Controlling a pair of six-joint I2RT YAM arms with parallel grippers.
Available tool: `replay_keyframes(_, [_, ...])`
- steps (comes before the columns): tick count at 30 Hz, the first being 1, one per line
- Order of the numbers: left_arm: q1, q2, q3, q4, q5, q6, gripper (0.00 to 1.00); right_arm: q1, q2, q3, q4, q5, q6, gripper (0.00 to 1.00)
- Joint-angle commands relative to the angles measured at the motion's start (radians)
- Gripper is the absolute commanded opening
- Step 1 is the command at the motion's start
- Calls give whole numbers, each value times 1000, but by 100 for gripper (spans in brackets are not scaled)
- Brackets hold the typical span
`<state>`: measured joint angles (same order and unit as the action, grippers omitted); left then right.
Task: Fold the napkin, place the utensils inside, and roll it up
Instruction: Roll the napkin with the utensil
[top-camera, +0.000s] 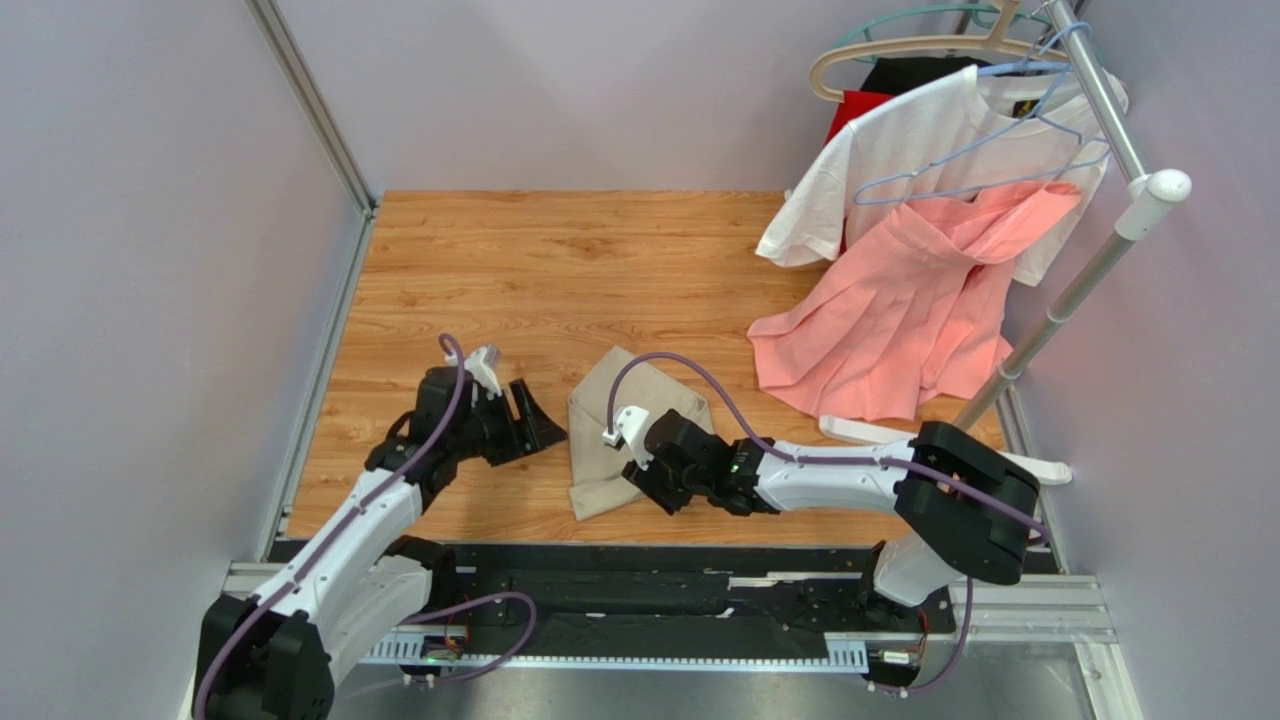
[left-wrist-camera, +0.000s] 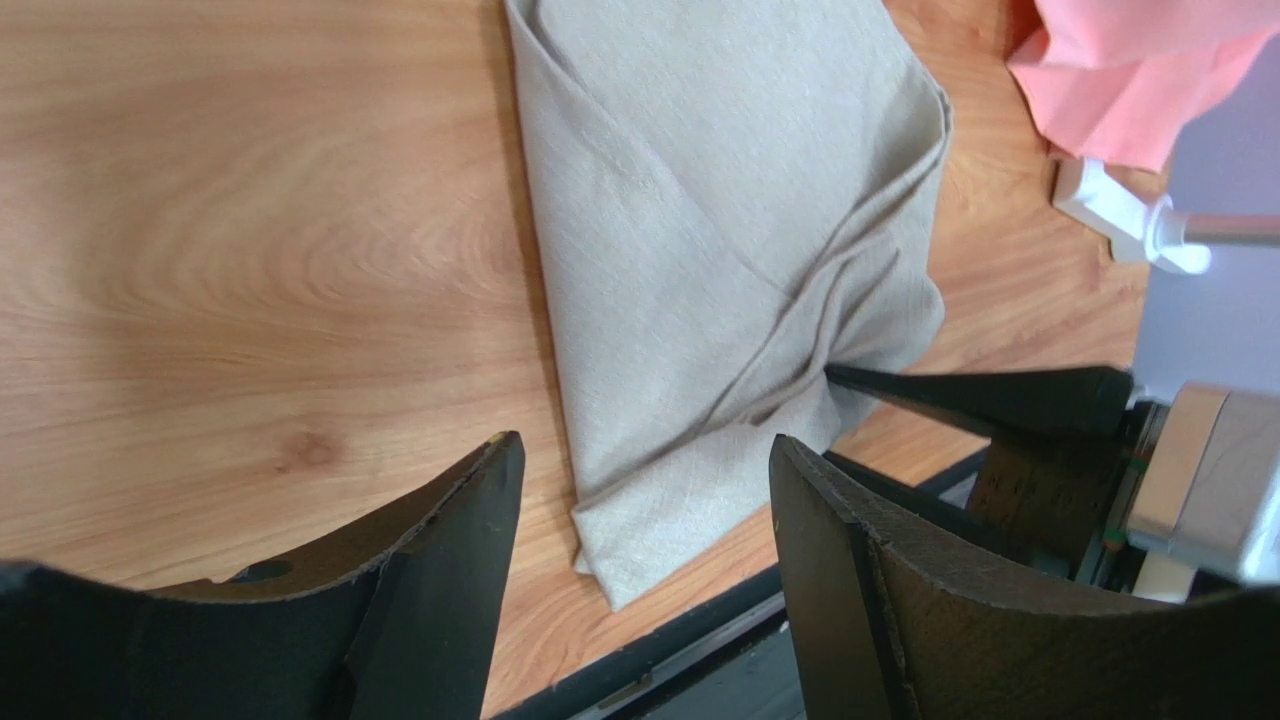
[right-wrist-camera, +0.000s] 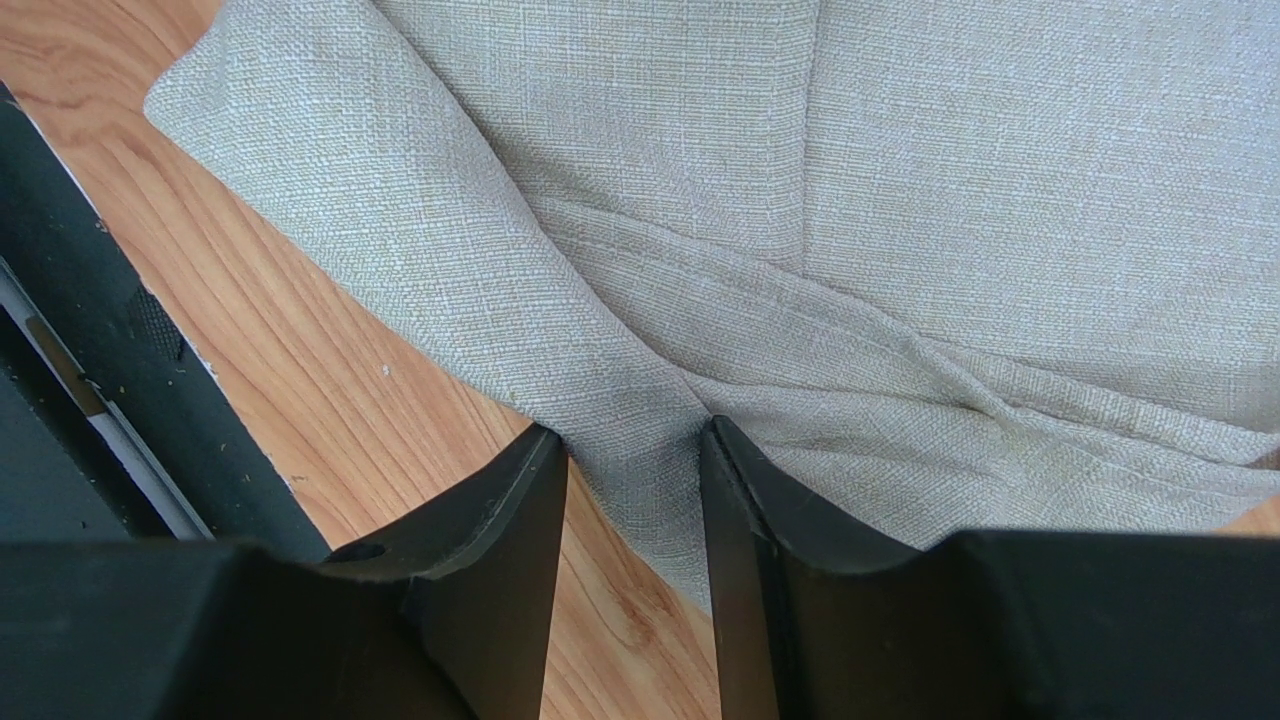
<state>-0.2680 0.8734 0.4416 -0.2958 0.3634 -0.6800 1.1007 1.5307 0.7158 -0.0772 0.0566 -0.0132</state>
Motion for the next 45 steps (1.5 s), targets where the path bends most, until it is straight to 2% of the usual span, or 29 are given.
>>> replay_keyframes(1, [-63, -71, -104, 104, 16, -131, 70, -19, 49, 7, -62, -43, 70, 40])
replay_keyframes(6, [-82, -116, -214, 167, 29, -188, 69, -32, 68, 11, -53, -90, 81, 40])
replay_keyframes(9, [-109, -114, -230, 194, -4, -196, 69, -35, 75, 11, -50, -97, 84, 40])
replay_keyframes(15, [-145, 31, -251, 361, 5, -201, 64, -36, 80, 13, -47, -97, 90, 40])
replay_keyframes(18, [-148, 79, -251, 363, -6, -190, 60, -36, 77, 11, -45, -97, 97, 40])
replay_keyframes(24, [-149, 33, -257, 322, -83, -147, 58, -36, 78, 17, -33, -112, 107, 40])
replay_keyframes(30, [-154, 146, -273, 428, -55, -132, 57, -36, 92, 22, -29, -126, 111, 40])
replay_keyframes(34, [-163, 206, -273, 484, -43, -121, 52, -36, 97, 14, -24, -129, 117, 40])
replay_keyframes(39, [-169, 236, -267, 501, -44, -109, 36, -36, 105, 14, -19, -132, 127, 40])
replay_keyframes(42, [-169, 234, -262, 486, -57, -101, 21, -36, 106, 16, -19, -132, 125, 40])
replay_keyframes(45, [-169, 239, -244, 480, -57, -92, 2, -36, 98, 17, -21, -132, 124, 41])
